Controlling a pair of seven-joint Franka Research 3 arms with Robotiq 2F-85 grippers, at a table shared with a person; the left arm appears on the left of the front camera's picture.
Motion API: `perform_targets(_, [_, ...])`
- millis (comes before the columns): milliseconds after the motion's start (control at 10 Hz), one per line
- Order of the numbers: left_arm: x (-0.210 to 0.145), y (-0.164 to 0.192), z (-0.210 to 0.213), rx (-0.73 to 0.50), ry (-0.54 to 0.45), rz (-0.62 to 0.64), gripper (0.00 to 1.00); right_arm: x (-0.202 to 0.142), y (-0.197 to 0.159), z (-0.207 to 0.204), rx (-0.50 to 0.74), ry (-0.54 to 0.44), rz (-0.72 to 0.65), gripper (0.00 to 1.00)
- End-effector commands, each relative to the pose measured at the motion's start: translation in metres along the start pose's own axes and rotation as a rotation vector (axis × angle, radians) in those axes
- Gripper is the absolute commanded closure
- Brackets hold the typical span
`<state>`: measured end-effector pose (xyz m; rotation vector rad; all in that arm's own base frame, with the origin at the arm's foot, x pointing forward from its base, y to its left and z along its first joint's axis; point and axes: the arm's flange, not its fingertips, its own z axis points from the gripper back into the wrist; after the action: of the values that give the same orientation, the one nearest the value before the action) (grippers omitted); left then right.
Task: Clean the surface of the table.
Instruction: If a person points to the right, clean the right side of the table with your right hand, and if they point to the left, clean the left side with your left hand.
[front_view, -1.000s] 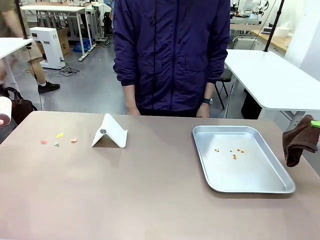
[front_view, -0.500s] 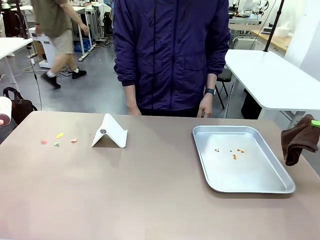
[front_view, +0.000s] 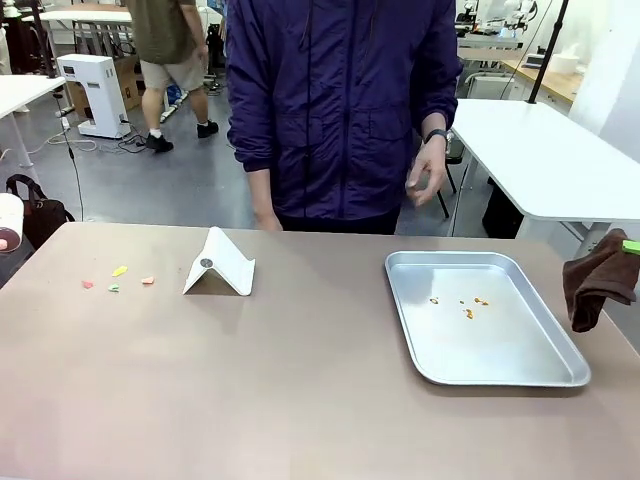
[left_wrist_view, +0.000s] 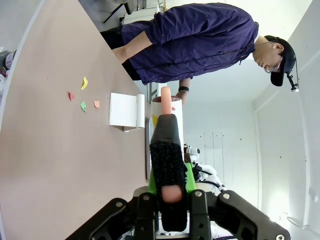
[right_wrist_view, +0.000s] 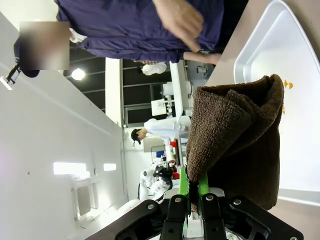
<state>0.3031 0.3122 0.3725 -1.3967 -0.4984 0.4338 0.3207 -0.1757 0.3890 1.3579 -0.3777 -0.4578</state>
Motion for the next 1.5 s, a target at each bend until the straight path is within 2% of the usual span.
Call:
perform_targets(0, [-0.002,-0.001,0.001,-0.013,0.009,-0.016,1.00,-0.002,0.005,0.003,-0.002,0.006,0.001,1.00])
perform_targets(900, [-0.002,-0.001,0.001,-0.013,0.009,-0.016,1.00,-0.002,0.005,0.003,-0.002,0.006,0.001,1.00])
perform_targets(1000, [-0.002,-0.001,0.001,-0.013,0.009,-0.016,1.00,0.000,0.000,0.000,0.000,0.000,0.000,0.93])
perform_targets(1100, [-0.002,-0.001,0.001,-0.013,0.009,-0.016,1.00,0.006,0.005,-0.011,-0.061,0.042,0.017,0.93])
perform_targets(1400, [-0.002,-0.001,0.001,-0.013,0.009,-0.016,1.00,0.013,0.043,-0.053,-0.238,0.182,0.200,0.93])
